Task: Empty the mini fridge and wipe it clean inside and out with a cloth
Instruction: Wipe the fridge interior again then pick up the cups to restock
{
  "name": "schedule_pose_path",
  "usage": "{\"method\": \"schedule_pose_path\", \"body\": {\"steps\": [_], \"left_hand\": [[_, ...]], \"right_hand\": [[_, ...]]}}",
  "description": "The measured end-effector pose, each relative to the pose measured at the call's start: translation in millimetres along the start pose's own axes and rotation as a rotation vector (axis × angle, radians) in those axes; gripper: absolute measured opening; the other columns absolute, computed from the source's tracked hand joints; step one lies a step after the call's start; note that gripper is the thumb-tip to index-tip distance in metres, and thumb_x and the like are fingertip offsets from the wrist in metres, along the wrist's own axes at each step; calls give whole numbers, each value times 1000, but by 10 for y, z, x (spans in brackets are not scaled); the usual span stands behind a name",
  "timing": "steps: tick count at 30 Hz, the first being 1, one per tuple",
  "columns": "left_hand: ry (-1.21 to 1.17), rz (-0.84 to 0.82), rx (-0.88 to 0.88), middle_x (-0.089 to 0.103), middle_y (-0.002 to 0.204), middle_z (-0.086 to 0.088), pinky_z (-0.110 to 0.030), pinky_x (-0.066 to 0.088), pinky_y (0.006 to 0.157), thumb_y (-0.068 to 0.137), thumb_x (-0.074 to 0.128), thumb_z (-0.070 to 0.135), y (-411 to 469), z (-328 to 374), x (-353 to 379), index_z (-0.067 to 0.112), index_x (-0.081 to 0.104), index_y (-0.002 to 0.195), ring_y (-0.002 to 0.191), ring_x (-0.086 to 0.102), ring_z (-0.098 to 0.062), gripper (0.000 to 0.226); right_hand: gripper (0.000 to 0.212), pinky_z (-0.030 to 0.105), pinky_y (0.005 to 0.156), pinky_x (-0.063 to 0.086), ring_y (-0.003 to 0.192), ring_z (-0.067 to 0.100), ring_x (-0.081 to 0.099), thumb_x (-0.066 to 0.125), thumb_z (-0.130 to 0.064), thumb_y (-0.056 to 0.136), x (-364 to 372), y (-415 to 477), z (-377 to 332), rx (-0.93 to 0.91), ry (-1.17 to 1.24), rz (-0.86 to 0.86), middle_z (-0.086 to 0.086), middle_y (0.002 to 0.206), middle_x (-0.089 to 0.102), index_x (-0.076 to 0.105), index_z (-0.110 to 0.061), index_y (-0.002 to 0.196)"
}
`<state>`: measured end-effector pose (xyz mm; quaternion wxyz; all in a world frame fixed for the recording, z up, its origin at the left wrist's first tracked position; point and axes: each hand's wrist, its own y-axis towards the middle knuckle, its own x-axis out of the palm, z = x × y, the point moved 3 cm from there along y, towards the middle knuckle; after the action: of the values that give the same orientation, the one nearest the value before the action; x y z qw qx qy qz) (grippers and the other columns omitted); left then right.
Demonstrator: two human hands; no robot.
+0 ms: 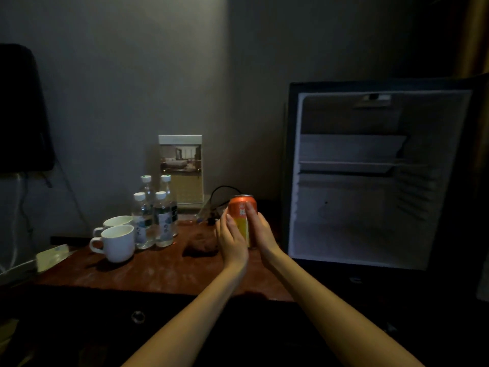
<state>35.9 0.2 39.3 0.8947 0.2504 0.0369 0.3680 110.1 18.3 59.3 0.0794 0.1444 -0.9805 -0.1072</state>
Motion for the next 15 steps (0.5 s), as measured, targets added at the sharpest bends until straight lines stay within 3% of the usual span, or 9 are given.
{"method": "schedule_pose_path", "body": {"steps": [3, 6, 8, 10, 12, 15], "left_hand": [[-38, -40, 31, 48, 138, -15, -16, 23, 99, 105, 29, 16, -131, 123, 301, 3, 47, 137, 131, 40, -26, 39], [-104, -91, 33, 50, 136, -11, -28, 31, 107, 105, 28, 19, -212, 212, 584, 7, 49, 136, 129, 43, -24, 38], [-160, -107, 53, 53, 130, -7, -25, 36, 102, 105, 29, 19, -242, 268, 761, 9, 50, 134, 124, 46, -19, 37], [-185, -140, 58, 51, 123, -1, -19, 35, 94, 105, 29, 21, -281, 348, 930, 10, 49, 134, 118, 47, -14, 37], [-169, -196, 68, 46, 119, 3, -22, 33, 95, 105, 27, 24, -322, 415, 1118, 13, 47, 135, 115, 45, -11, 38], [-150, -307, 105, 46, 118, 4, -30, 41, 97, 104, 28, 30, -327, 432, 1374, 18, 49, 132, 112, 49, -12, 37]], "right_hand": [[42, 20, 77, 52, 97, 17, 62, 49, -38, 97, -319, -54, -144, -27, -23, 41, 16, 121, 60, 49, -7, 126], [46, 20, 75, 52, 98, 14, 62, 57, -38, 92, -596, -93, -277, -33, -28, 58, 6, 115, 61, 46, -12, 129], [54, 20, 71, 51, 98, 12, 61, 61, -42, 85, -764, -91, -357, -34, -2, 68, 2, 114, 61, 45, -16, 130], [59, 23, 71, 51, 102, 15, 61, 62, -45, 80, -945, -59, -412, -13, 27, 81, 3, 117, 60, 45, -18, 130], [57, 27, 75, 51, 104, 18, 61, 62, -45, 81, -1135, -27, -461, -11, 53, 106, 5, 117, 61, 46, -18, 128], [69, 35, 82, 51, 108, 25, 61, 64, -49, 72, -1436, 33, -507, -3, 98, 151, 10, 122, 60, 47, -16, 130]]}}
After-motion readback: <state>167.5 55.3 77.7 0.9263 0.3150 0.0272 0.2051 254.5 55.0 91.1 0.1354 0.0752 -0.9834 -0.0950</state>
